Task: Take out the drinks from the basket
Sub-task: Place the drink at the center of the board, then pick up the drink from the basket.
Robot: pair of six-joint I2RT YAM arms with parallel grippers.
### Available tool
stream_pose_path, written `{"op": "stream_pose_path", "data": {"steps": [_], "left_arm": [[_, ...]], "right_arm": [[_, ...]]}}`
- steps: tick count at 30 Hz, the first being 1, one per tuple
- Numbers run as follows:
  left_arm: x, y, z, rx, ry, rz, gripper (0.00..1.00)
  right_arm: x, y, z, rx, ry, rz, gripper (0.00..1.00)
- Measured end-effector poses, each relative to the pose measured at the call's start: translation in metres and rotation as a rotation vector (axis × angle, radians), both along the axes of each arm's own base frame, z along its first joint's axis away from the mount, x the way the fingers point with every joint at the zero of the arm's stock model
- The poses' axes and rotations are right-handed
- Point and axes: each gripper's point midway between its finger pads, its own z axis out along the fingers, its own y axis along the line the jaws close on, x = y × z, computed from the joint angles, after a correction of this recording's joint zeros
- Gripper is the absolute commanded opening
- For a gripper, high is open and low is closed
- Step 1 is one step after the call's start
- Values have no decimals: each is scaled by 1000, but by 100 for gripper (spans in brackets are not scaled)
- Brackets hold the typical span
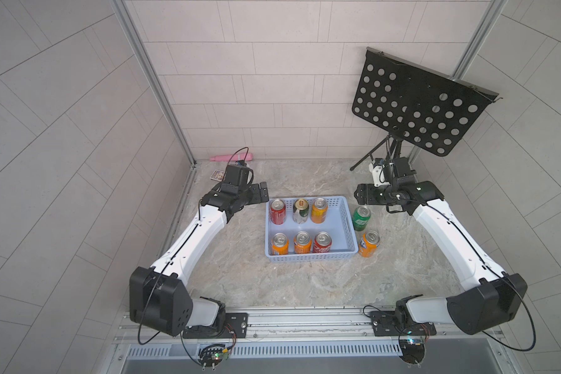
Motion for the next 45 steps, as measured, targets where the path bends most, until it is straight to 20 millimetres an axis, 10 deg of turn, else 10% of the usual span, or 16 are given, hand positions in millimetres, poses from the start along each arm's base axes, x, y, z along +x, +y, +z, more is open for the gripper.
{"op": "stream_pose_path", "data": {"steps": [13,28,45], "left_arm": [[-4,-8,-22,-38,95,-4,100],[-4,-7,-30,-43,145,0,100],[-3,-7,-27,-71,156,-2,100]], "right_arm": [[10,45,32,166,-122,35,85],[59,102,-38,19,79,96,82],[70,130,-104,-95,270,140,82]]}}
